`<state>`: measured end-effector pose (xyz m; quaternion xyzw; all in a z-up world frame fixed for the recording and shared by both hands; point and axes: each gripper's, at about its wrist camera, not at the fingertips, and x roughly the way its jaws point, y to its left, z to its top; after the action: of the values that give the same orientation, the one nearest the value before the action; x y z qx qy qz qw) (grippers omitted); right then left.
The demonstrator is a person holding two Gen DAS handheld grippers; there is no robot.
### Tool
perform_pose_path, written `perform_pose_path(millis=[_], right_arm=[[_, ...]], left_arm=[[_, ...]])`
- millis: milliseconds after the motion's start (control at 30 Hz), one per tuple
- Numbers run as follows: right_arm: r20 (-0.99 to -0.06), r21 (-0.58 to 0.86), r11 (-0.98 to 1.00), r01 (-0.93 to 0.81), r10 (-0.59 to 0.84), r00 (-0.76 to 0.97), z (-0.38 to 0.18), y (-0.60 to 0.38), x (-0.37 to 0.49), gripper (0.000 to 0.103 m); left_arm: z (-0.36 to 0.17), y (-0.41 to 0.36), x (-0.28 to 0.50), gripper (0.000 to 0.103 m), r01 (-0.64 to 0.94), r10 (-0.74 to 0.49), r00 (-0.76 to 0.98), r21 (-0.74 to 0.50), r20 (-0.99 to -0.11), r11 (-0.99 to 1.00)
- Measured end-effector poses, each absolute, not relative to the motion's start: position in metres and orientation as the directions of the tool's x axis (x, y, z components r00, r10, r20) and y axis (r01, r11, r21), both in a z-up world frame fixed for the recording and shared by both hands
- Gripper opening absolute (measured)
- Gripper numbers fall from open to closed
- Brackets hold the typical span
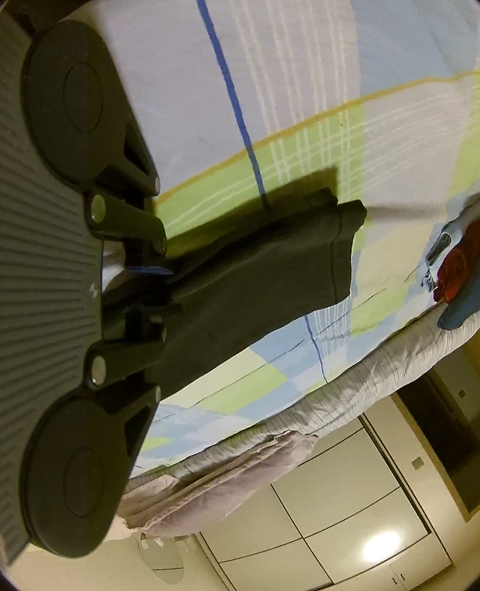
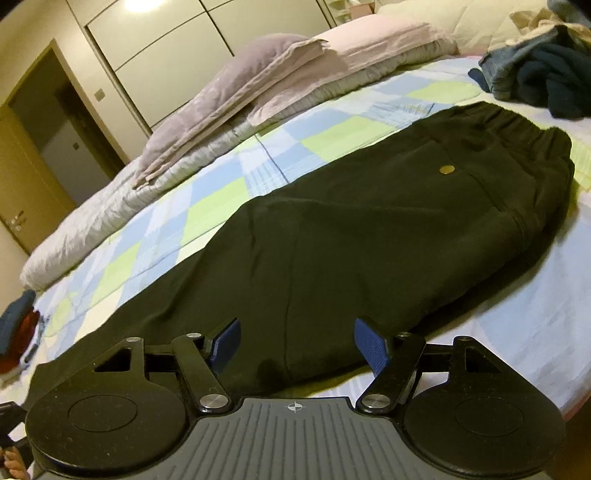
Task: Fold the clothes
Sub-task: 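Lift the leg ends with the left gripper and fold them toward the waistband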
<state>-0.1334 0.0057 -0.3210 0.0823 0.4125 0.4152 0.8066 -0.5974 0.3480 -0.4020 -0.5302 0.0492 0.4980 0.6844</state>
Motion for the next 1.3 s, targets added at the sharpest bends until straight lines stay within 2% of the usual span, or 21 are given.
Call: perform_pose_path(millis=[67,133,267,433,533,600,633,767,833,900,1000,1167,1267,1300], right_arm=[[-0.591,0.489,0.633,-0.600,0.747,0.306,-0.322,0.002,-0.132,0.072],[-0.584,0.502,0.624,-0.599,0.756,0.297,-0.322,-0.002,-0.131,0.072],[-0.572,0.520,0.622,-0.585,0.762,0.302,-0.320,-0.012,-0.128,0.072],[-0.561,0.527,0.644,-0.554,0.754,0.343,-0.312,-0.029,-0.123,0.072],[-0.547,0.536,0.653,-0.536,0.752,0.369,-0.307,-0.038,-0.120,0.072],[-0.539,0.540,0.658,-0.526,0.750,0.384,-0.304,-0.040,-0.120,0.072],[-0.539,0.543,0.659,-0.521,0.749,0.386,-0.304,-0.039,-0.120,0.072],[-0.543,0.569,0.657,-0.495,0.752,0.375,-0.303,-0.035,-0.121,0.073],[-0.536,0.595,0.643,-0.481,0.764,0.359,-0.301,-0.034,-0.122,0.073],[-0.507,0.638,0.605,-0.477,0.796,0.331,-0.301,-0.032,-0.123,0.073],[-0.458,0.735,0.514,-0.442,0.857,0.234,-0.304,-0.019,-0.121,0.072],[-0.429,0.883,0.423,-0.204,0.903,0.012,-0.326,0.018,-0.118,0.072],[-0.503,0.857,0.494,-0.150,0.864,-0.033,-0.337,0.039,-0.124,0.072],[-0.532,0.840,0.522,-0.145,0.846,-0.034,-0.340,0.045,-0.125,0.068]], left_arm=[[-0.392,0.349,-0.588,0.008,-0.783,0.630,0.475,-0.621,-0.614,-0.015],[-0.371,0.347,-0.569,0.007,-0.861,0.658,0.442,-0.495,-0.610,0.120],[-0.327,0.333,-0.523,0.007,-0.887,0.706,0.459,-0.232,-0.539,0.400],[-0.283,0.293,-0.461,0.007,-0.715,0.650,0.635,0.002,-0.417,0.699],[-0.280,0.255,-0.423,0.007,-0.539,0.518,0.754,0.072,-0.403,0.839],[-0.296,0.232,-0.394,0.009,-0.406,0.395,0.793,0.081,-0.464,0.910],[-0.307,0.223,-0.378,0.014,-0.342,0.335,0.795,0.082,-0.506,0.936],[-0.364,0.195,-0.339,0.018,-0.268,0.282,0.700,0.125,-0.656,0.955],[-0.364,0.192,-0.347,0.021,-0.289,0.293,0.718,0.113,-0.631,0.951],[-0.355,0.200,-0.362,0.022,-0.315,0.252,0.742,0.009,-0.621,0.949],[-0.341,0.214,-0.380,0.024,-0.351,0.257,0.763,-0.047,-0.593,0.935],[-0.331,0.230,-0.408,0.024,-0.392,0.272,0.765,-0.088,-0.584,0.916],[-0.335,0.243,-0.421,0.024,-0.432,0.281,0.757,-0.130,-0.589,0.893],[-0.337,0.246,-0.425,0.024,-0.446,0.290,0.753,-0.134,-0.590,0.885]])
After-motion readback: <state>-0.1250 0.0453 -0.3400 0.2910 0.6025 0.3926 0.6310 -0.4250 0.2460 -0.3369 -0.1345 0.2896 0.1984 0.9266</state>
